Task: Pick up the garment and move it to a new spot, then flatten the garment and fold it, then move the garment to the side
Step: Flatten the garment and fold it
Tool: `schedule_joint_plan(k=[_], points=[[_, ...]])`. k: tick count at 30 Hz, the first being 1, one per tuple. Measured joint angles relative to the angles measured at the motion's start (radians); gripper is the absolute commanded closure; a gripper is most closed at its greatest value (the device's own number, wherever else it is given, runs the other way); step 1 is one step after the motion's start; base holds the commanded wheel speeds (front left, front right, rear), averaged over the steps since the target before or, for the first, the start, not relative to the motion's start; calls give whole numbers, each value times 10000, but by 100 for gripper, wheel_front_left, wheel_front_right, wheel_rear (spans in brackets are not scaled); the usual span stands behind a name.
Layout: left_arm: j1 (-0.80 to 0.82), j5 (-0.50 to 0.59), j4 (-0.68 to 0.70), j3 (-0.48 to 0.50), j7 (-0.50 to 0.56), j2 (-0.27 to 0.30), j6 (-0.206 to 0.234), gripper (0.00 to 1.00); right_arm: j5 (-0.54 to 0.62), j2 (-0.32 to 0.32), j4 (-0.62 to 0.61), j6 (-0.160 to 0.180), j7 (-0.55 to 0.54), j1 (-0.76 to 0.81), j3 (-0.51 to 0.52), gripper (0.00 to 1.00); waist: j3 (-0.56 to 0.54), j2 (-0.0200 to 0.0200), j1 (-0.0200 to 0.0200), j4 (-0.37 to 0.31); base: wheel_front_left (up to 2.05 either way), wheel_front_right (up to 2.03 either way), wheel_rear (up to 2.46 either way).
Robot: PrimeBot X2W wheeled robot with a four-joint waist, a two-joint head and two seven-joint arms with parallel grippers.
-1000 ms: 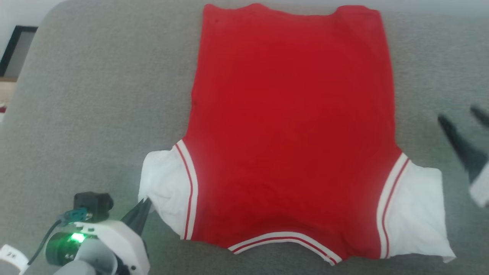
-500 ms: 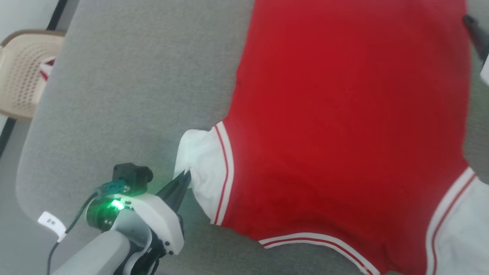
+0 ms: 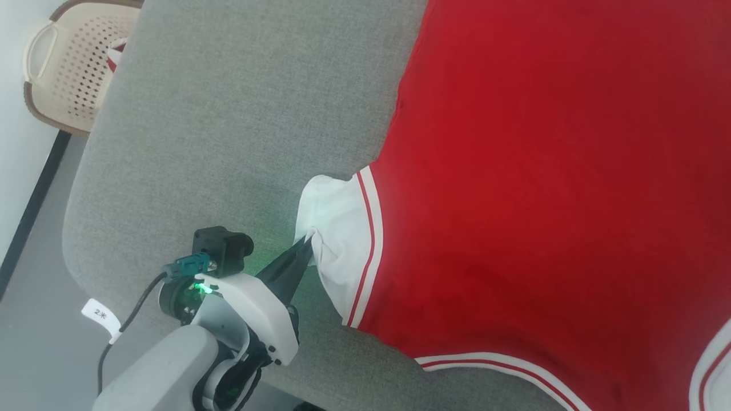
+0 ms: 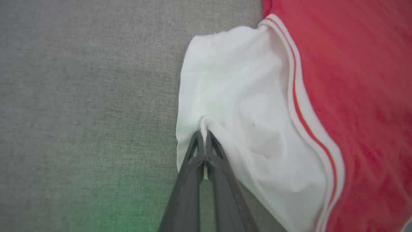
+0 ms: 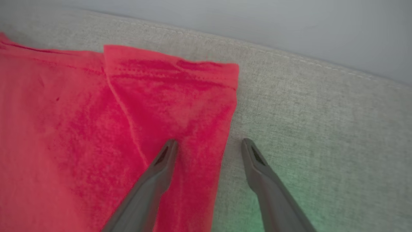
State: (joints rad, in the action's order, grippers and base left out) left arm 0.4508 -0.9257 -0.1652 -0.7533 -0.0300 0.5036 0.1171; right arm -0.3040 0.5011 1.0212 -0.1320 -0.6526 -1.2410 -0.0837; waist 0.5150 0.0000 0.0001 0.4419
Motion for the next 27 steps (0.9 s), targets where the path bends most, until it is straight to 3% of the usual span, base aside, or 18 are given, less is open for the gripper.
schedule_joint_plan(k=[3, 4, 5, 15, 21, 27], points=[[67, -19, -155, -13, -81, -82, -107, 100, 447, -42, 725, -4, -451, -496, 345, 0, 97, 0, 0, 69, 0, 0, 0], [94, -44, -211, -17, -90, -104, -155, 100, 548, -82, 930, -4, -616, -653, 454, 21, 112, 0, 0, 78, 0, 0, 0], [110, -58, -257, -19, -123, -123, -169, 100, 698, -128, 1066, -4, -723, -758, 481, 100, 119, 0, 0, 79, 0, 0, 0], [149, -167, -765, 117, -307, -29, -376, 100, 1442, -759, 1344, 10, -107, -696, 527, 100, -193, 0, 0, -351, 0, 0, 0], [-63, -272, -755, 326, -314, 476, -232, 100, 405, -1122, 314, 8, 188, 356, -568, 100, -702, 0, 0, -1094, 0, 0, 0], [-377, -437, -523, 462, -153, 943, 48, 100, -1383, -823, -2040, 4, -6, 2136, -1854, 100, -1195, 0, 0, -1835, 0, 0, 0]])
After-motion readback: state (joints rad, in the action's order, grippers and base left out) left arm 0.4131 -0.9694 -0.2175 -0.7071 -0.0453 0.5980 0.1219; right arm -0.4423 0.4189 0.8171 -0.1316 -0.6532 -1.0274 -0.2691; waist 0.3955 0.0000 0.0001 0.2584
